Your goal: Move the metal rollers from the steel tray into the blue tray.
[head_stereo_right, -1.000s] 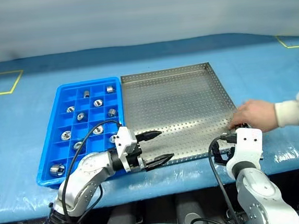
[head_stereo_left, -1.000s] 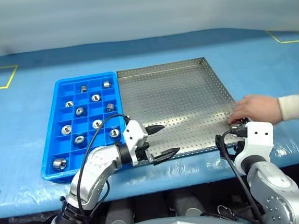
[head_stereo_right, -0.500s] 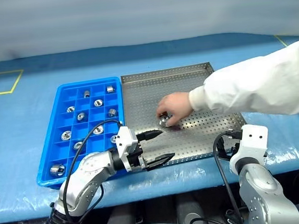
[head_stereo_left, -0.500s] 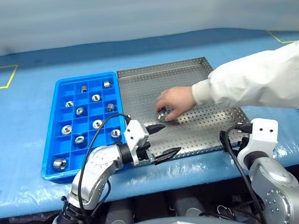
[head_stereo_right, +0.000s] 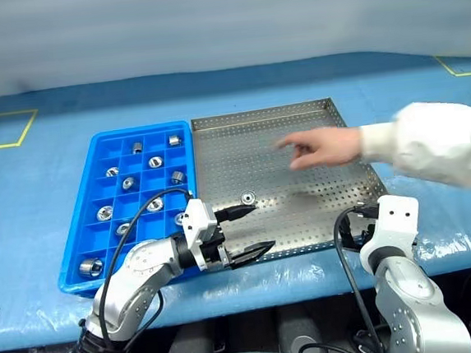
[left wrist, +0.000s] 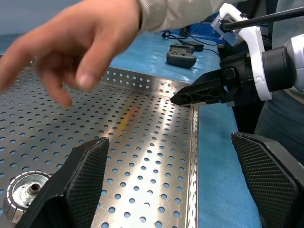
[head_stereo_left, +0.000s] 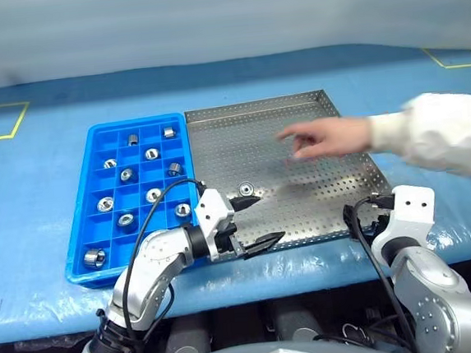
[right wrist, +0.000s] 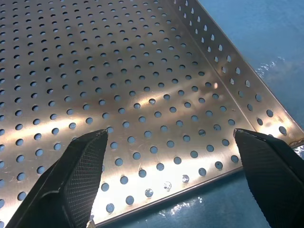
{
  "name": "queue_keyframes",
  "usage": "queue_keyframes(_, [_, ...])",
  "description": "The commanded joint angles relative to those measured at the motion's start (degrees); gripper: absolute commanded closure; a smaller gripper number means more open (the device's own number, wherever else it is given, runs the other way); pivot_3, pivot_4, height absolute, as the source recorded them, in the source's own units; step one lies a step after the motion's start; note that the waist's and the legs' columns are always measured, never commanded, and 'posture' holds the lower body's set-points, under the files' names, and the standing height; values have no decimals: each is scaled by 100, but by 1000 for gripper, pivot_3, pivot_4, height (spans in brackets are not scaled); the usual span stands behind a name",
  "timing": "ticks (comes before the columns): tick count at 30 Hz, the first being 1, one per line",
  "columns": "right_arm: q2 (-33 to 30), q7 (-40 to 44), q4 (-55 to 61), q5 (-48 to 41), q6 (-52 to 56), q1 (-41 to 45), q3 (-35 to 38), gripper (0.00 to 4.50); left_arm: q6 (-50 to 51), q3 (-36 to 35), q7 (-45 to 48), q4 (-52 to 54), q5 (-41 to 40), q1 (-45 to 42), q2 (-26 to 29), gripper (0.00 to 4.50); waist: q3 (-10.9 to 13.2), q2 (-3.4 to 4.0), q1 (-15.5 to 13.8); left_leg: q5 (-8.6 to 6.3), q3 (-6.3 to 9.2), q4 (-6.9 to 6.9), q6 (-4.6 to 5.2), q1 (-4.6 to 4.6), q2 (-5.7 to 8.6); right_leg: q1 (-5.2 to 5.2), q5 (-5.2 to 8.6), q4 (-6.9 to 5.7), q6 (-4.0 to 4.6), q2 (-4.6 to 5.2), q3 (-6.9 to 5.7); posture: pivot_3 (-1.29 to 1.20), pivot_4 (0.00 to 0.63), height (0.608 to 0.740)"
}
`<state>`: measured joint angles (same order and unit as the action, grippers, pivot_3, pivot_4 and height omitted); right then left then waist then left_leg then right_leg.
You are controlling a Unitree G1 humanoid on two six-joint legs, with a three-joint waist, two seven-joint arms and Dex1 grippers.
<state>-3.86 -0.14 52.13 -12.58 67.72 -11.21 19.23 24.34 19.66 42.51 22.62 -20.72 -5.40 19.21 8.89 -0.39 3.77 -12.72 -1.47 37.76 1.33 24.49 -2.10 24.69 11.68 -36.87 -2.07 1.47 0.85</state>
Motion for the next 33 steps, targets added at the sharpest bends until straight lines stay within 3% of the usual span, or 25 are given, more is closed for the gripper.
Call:
queue_keyframes(1, [-109,3,84,5,-85,334,-197,19,-165,-54,-31,57,34,-82,-39,0,0,0,9,0,-1,0,0,0,0,0,0,0,0,0,0,-51,150,740])
queue_keyframes(11, [-282,50,-658,67,-182,1603,-1194,19,-658,-395,-755,31,521,68,-167,0,1,-2,-92,0,-1,-1,1,2,3,0,-1,1,-1,-2,2,51,150,740])
queue_keyframes(18, [-294,192,-1617,131,-605,2248,-1744,19,-527,-630,-1065,410,502,409,-64,0,3,-5,-344,1,3,-5,2,4,4,0,-1,3,-1,-7,1,169,150,740])
queue_keyframes(33, [-79,595,-3079,74,-1430,2699,-2190,19,-367,-799,-1475,927,543,902,65,0,4,-6,-771,1,9,-5,2,8,4,-1,-1,5,0,-7,-8,273,150,740])
